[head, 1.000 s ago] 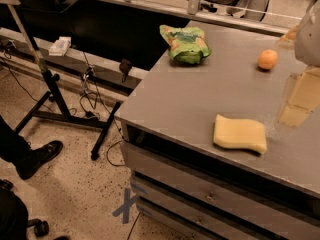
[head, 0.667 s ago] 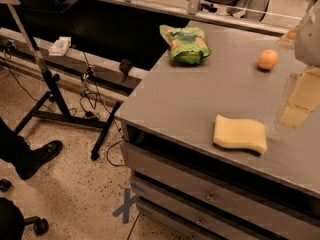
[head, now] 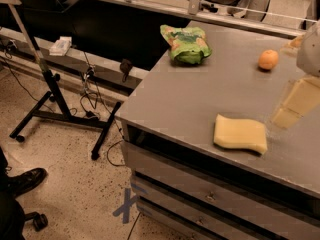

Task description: Move orange near sponge

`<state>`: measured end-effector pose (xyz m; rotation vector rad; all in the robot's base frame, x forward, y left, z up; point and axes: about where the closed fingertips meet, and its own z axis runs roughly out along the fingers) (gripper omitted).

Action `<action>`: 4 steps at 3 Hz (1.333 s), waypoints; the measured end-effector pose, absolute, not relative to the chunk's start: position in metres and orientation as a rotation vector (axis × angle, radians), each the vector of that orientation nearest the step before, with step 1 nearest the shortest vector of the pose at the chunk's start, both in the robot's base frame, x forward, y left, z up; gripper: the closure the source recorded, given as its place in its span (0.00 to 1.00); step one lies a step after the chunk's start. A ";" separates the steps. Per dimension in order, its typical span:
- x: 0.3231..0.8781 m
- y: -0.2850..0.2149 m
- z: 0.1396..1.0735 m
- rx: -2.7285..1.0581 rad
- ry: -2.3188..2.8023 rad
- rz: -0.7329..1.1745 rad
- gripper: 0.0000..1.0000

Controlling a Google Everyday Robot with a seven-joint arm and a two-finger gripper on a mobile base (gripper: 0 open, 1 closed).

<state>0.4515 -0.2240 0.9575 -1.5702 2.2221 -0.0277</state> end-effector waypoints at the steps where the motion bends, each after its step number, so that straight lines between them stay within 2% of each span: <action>1: 0.511 -0.241 0.942 -1.361 2.196 -0.005 0.00; 3: 0.651 -0.304 0.928 -0.941 2.174 0.006 0.00; 4: 0.695 -0.341 0.922 -0.754 2.183 0.038 0.00</action>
Offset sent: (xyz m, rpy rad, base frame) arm 0.2280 -0.0852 -0.0262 0.3484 -0.3187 -0.3937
